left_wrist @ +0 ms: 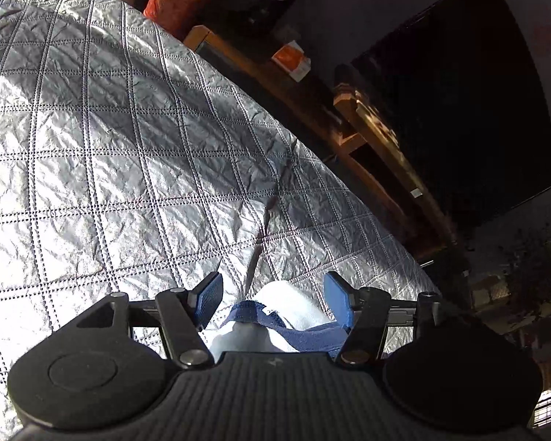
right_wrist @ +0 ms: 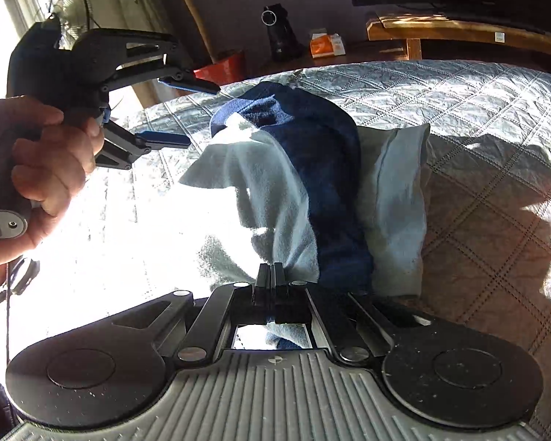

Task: Fold clothes

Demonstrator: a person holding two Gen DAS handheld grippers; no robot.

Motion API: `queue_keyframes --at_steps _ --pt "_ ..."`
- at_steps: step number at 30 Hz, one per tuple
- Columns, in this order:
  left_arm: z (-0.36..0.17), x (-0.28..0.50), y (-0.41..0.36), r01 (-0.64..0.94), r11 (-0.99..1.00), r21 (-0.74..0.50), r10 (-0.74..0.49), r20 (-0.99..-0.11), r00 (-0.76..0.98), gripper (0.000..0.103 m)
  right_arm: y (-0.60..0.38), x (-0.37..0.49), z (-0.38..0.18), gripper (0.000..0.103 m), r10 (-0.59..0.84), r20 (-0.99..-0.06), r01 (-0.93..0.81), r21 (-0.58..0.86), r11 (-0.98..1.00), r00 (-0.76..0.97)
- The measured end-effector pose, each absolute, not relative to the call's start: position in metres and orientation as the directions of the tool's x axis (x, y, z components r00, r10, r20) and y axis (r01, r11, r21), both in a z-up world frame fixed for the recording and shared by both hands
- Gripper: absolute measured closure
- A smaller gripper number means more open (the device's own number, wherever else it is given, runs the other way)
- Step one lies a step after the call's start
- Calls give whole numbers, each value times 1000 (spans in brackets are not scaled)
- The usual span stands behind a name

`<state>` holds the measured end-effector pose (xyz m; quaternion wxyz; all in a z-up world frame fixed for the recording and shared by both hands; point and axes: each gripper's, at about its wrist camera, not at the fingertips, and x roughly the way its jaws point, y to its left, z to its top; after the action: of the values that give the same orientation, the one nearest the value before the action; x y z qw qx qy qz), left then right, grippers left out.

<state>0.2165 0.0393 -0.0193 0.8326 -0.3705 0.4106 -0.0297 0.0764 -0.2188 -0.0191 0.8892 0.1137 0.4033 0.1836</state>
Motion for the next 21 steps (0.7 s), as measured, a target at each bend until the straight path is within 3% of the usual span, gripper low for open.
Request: queue_keyframes --at_steps 3,13,18,21 --pt "-26 205 40 -272 716 -643 -358 -673 648 49 -229 79 -23 103 457 -663 -207 423 882 593" --pt "-46 235 33 -304 646 -700 -441 -668 600 47 -219 72 -26 103 439 -675 -240 372 896 593" --pt "-52 261 36 -367 498 -786 -516 -608 603 44 -221 69 -29 103 454 -669 -243 389 889 589" --pt "-43 259 39 -374 486 -789 -494 -602 627 44 -221 67 -28 103 456 -667 -242 393 887 589"
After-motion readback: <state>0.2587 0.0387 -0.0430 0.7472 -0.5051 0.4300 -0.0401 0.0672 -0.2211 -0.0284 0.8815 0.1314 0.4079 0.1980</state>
